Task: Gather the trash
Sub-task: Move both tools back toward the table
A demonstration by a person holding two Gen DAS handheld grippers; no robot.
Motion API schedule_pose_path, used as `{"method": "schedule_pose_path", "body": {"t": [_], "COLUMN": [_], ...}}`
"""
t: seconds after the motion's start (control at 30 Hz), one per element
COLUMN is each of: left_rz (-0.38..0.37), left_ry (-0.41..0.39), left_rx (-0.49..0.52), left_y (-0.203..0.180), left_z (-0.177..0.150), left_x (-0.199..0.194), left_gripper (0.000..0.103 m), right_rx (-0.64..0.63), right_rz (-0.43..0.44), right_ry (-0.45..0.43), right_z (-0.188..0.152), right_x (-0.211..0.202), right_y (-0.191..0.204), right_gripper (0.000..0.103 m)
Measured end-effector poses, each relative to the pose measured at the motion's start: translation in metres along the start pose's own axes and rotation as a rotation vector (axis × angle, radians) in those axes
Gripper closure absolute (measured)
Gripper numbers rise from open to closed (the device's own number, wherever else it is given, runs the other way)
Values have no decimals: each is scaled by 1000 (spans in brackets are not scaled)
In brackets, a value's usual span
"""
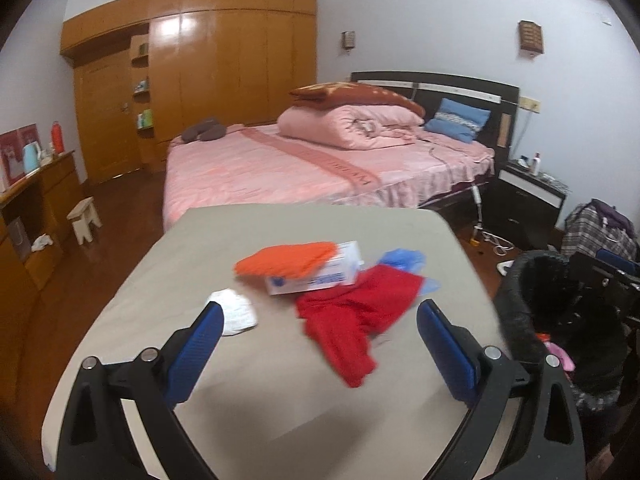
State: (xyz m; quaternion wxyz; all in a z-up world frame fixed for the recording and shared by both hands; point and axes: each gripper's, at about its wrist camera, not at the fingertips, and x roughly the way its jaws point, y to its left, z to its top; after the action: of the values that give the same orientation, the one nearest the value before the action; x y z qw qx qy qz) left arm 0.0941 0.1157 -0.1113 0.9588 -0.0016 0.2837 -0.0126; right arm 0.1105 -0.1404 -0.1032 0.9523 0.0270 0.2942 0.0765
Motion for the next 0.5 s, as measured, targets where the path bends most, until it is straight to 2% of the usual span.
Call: {"method": "schedule_pose_path", "body": {"t": [0.23, 0.5], "left_rz": [68, 97], "left_ry": [25, 78], "left_rx": [-26, -53], "left_y": [41, 72], "left_z": [-7, -10], "left_x": [25, 71], "left_gripper": [8, 9], "right_rx": [-32, -57], "right_rz": [10, 16], "right_ry": [8, 35], "right_z": [3, 4], "right_x": [32, 70], "right_y": [27, 46], "right_gripper": [6, 6]}}
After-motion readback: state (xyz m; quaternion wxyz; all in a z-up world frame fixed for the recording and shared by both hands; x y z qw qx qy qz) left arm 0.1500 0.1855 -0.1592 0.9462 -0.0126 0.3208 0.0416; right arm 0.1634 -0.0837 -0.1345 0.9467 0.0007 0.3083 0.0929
